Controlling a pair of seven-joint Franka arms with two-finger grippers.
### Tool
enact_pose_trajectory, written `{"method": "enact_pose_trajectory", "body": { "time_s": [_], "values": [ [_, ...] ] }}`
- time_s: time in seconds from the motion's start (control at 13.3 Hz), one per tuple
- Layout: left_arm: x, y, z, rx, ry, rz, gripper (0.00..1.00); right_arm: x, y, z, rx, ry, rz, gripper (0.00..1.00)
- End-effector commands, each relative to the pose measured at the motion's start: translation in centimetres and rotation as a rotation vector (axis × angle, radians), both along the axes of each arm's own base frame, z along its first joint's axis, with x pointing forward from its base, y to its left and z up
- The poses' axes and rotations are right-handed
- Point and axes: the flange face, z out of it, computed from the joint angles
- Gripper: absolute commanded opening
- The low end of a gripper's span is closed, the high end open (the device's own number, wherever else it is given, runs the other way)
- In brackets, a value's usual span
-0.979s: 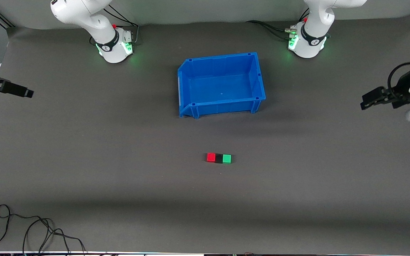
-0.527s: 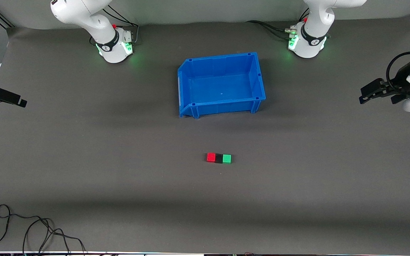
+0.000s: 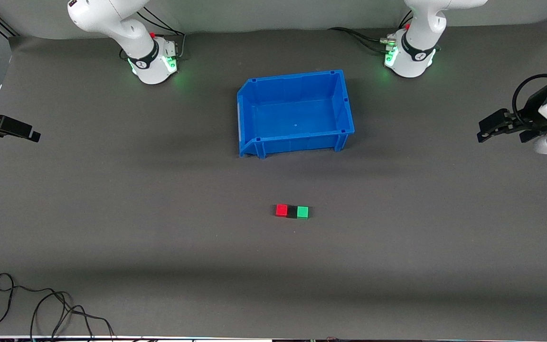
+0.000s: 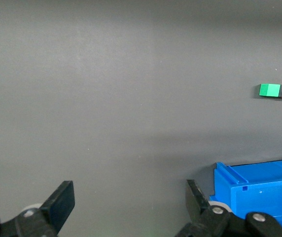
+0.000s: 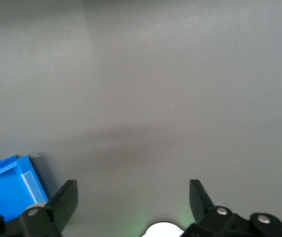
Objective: Attach green and red cubes to black cube
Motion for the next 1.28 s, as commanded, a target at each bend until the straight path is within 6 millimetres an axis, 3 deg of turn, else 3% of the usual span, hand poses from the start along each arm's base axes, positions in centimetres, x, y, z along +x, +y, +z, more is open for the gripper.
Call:
{"method": "enact_pose_trajectory", "body": {
  "time_s": [0.0,0.38,0.6,1.21],
  "values": [
    [0.8,0.3,0.5,0.014,-0.002,-0.008,1.00,-0.4,-0.4,0.1,-0.016,-0.017,0.004,1.00],
    [2.0,0.3,0.3,0.016,0.023,-0.008,1.00,-0.6,0.2,0.6,-0.035,-0.023,0.023,1.00],
    [2.0,0.5,0.3,0.020,0.021,-0.011,1.00,-0.7,1.6,0.8,-0.086,-0.029,0.064,1.00],
    [1.4,0.4,0.4,0.080,0.012,-0.026,1.00,0.0,2.1,1.1,-0.091,-0.076,0.080,1.00]
  ]
}}
